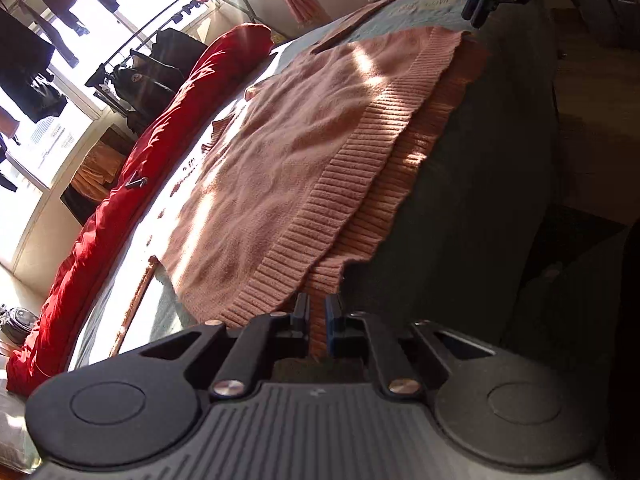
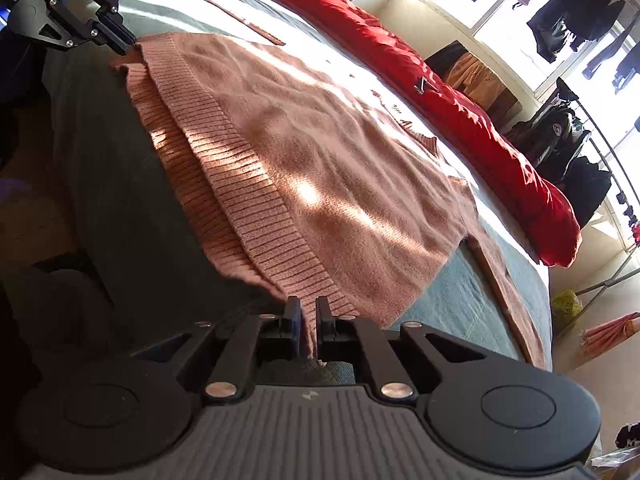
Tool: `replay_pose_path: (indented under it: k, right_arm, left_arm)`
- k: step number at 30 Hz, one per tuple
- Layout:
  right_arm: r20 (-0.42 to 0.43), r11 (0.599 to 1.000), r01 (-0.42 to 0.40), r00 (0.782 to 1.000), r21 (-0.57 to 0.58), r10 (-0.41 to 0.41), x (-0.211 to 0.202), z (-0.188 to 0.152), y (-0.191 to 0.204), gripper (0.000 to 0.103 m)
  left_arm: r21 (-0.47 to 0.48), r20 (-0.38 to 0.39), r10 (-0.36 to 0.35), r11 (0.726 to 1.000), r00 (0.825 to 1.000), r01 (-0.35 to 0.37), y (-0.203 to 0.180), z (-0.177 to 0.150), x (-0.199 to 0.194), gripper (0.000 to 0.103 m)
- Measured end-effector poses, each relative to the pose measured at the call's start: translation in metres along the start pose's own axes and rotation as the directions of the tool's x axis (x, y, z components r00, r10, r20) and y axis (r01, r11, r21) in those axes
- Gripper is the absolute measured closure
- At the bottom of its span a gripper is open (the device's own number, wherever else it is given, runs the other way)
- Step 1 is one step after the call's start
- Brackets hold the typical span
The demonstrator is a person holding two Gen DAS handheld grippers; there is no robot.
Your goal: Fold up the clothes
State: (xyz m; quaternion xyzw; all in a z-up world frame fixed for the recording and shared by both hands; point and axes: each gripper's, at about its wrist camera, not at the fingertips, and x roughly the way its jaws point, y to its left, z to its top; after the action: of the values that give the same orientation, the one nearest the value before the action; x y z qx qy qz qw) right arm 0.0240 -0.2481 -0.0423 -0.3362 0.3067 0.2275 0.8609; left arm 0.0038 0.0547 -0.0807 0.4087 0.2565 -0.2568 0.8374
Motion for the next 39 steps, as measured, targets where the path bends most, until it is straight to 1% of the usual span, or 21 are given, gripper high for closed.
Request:
replay_pose_path:
  k: [1, 3, 5, 7, 9, 10, 11, 12, 13, 15, 17, 19, 21, 23, 25, 27, 30, 31, 34, 37, 39]
  right_arm:
    - [0.014, 0.999, -0.018, 1.0, 0.04, 0.017, 0.007, 0.006, -0.006, 0.096]
    - [0.045, 0.992, -0.054, 0.998, 0.118, 0.049, 0.022, 0.017, -0.018, 0.095]
    - [0.077, 0.977, -0.093, 0.994, 0.194, 0.079, 0.036, 0.029, -0.031, 0.082]
    - [0.112, 0.954, -0.133, 0.988, 0.267, 0.106, 0.05, 0.041, -0.043, 0.075]
    - [0.149, 0.925, -0.174, 0.98, 0.338, 0.13, 0.065, 0.052, -0.055, 0.071]
    - [0.168, 0.908, -0.195, 0.976, 0.372, 0.14, 0.072, 0.058, -0.061, 0.063]
    - [0.187, 0.889, -0.216, 0.971, 0.405, 0.15, 0.079, 0.064, -0.067, 0.062]
    - [0.207, 0.868, -0.237, 0.965, 0.436, 0.159, 0.086, 0.07, -0.074, 0.062]
    - [0.211, 0.852, -0.241, 0.965, 0.465, 0.158, 0.099, 0.076, -0.078, 0.06]
    - [0.201, 0.832, -0.227, 0.969, 0.507, 0.141, 0.125, 0.087, -0.084, 0.059]
    - [0.168, 0.843, -0.203, 0.976, 0.498, 0.135, 0.146, 0.089, -0.079, 0.05]
    - [0.128, 0.847, -0.191, 0.981, 0.495, 0.146, 0.159, 0.081, -0.073, 0.047]
    - [0.122, 0.866, -0.165, 0.985, 0.472, 0.122, 0.149, 0.066, -0.063, 0.043]
    - [0.11, 0.88, -0.134, 0.989, 0.456, 0.094, 0.133, 0.048, -0.053, 0.024]
    - [0.065, 0.876, -0.103, 0.995, 0.472, 0.082, 0.114, 0.027, -0.045, 0.017]
    - [0.035, 0.853, -0.092, 0.996, 0.514, 0.086, 0.099, 0.009, -0.043, 0.014]
    - [0.004, 0.813, -0.102, 0.993, 0.574, 0.122, 0.085, -0.005, -0.048, 0.008]
    - [-0.009, 0.806, -0.102, 0.991, 0.583, 0.132, 0.083, -0.003, -0.051, 0.008]
    - [-0.004, 0.813, -0.098, 0.993, 0.575, 0.122, 0.079, 0.017, -0.066, 0.009]
    - [0.089, 0.846, -0.099, 0.994, 0.525, 0.061, 0.087, 0.05, -0.091, 0.006]
    - [0.129, 0.851, -0.11, 0.99, 0.513, 0.051, 0.107, 0.068, -0.108, 0.005]
  left_arm:
    - [-0.045, 0.011, -0.007, 0.999, 1.0, 0.008, 0.008, -0.001, -0.003, 0.089]
    - [-0.132, 0.05, 0.0, 0.991, 0.999, 0.006, 0.027, 0.004, -0.005, 0.089]
    - [-0.216, 0.101, 0.017, 0.976, 0.995, 0.005, 0.049, 0.017, 0.002, 0.089]
    - [-0.3, 0.16, 0.008, 0.953, 0.987, 0.041, 0.073, 0.034, 0.018, 0.089]
    - [-0.416, 0.194, -0.043, 0.901, 0.98, 0.122, 0.099, 0.049, 0.045, 0.083]
    - [-0.473, 0.206, -0.07, 0.866, 0.976, 0.162, 0.112, 0.055, 0.06, 0.074]
    - [-0.517, 0.214, -0.096, 0.833, 0.972, 0.196, 0.122, 0.061, 0.074, 0.059]
    - [-0.537, 0.205, -0.111, 0.818, 0.972, 0.207, 0.128, 0.065, 0.089, 0.055]
    - [-0.554, 0.19, -0.106, 0.809, 0.976, 0.196, 0.132, 0.069, 0.105, 0.054]
    - [-0.556, 0.147, -0.096, 0.815, 0.984, 0.163, 0.13, 0.067, 0.129, 0.054]
    - [-0.569, 0.091, -0.119, 0.809, 0.989, 0.15, 0.123, 0.054, 0.143, 0.054]
    - [-0.575, 0.062, -0.136, 0.805, 0.989, 0.147, 0.114, 0.037, 0.147, 0.052]
    - [-0.581, 0.089, -0.112, 0.801, 0.99, 0.143, 0.104, 0.018, 0.13, 0.047]
    - [-0.602, 0.082, -0.097, 0.788, 0.992, 0.127, 0.098, 0.002, 0.111, 0.037]
    - [-0.624, 0.057, -0.094, 0.774, 0.994, 0.109, 0.095, -0.007, 0.097, 0.032]
    - [-0.639, 0.028, -0.098, 0.764, 0.995, 0.093, 0.093, -0.012, 0.086, 0.031]
    - [-0.641, -0.023, -0.135, 0.762, 0.991, 0.089, 0.102, 0.0, 0.082, 0.031]
    - [-0.623, -0.03, -0.15, 0.776, 0.988, 0.099, 0.106, 0.008, 0.083, 0.031]
    - [-0.533, 0.051, -0.143, 0.833, 0.988, 0.148, 0.124, 0.043, 0.089, 0.031]
    - [-0.489, 0.15, -0.166, 0.845, 0.975, 0.219, 0.143, 0.082, 0.114, 0.028]
    - [-0.485, 0.162, -0.216, 0.832, 0.963, 0.268, 0.15, 0.101, 0.143, 0.028]
